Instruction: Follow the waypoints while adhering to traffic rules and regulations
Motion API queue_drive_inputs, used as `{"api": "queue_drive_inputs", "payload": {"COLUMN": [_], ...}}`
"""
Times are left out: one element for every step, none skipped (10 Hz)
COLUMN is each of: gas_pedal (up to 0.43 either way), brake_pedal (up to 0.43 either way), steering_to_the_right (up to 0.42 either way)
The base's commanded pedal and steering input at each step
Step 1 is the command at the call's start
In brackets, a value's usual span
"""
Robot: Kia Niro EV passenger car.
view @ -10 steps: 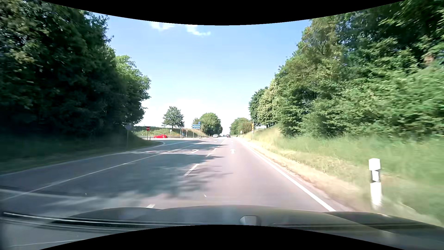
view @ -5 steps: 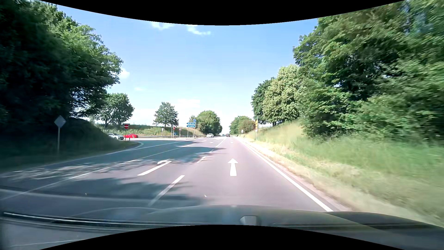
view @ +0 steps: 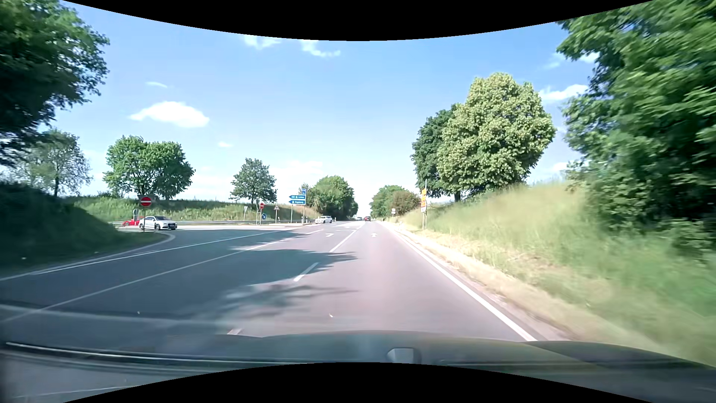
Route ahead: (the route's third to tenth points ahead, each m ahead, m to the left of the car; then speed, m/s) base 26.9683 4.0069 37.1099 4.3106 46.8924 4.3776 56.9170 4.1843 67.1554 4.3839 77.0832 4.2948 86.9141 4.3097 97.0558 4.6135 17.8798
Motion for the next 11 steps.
{"api": "queue_drive_inputs", "payload": {"gas_pedal": [0.098, 0.098, 0.098, 0.098, 0.098, 0.098, 0.098, 0.098, 0.098, 0.098, 0.098], "brake_pedal": [0.006, 0.006, 0.006, 0.006, 0.006, 0.006, 0.006, 0.006, 0.006, 0.006, 0.006], "steering_to_the_right": [0.0, 0.0, 0.0, 0.0, 0.0, 0.0, 0.0, 0.0, 0.0, 0.0, 0.0]}}
